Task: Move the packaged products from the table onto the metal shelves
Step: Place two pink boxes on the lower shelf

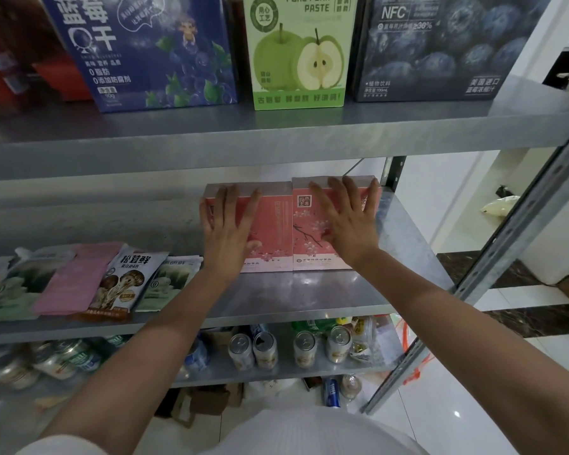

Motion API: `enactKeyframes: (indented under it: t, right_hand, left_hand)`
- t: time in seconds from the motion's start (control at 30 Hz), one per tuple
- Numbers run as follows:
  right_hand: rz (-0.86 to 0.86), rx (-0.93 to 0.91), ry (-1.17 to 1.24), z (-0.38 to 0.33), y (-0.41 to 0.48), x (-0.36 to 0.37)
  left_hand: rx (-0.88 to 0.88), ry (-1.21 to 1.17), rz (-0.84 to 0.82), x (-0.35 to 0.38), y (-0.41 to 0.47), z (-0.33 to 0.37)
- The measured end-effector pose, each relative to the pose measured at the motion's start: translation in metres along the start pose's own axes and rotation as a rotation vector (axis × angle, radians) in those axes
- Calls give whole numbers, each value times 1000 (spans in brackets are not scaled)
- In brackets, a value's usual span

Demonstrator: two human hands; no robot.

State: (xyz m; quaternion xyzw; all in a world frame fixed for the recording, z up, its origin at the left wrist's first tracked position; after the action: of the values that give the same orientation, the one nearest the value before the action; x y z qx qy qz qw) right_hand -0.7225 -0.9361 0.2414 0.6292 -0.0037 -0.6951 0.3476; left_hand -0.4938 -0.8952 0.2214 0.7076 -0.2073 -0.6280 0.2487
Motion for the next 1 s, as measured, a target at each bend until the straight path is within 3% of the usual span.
enactKeyframes:
  t: [1.0]
  right_hand:
    - [-20, -24, -90, -3, -34, -14]
  left_hand:
    - [-91, -82, -121, -30, -28, 23]
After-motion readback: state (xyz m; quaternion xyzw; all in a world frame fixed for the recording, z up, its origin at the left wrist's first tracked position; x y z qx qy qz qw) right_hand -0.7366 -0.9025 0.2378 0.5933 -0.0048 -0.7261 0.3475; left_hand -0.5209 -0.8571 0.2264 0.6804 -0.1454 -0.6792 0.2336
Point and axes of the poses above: each hand's wrist, its own y-axis towards the middle knuckle, its own x-axis out of the palm, z = x × y, the point moved 1 cm from there along y, towards the middle knuckle, and after that the axes turned 5 degrees about -x, right-handed, at the moved point
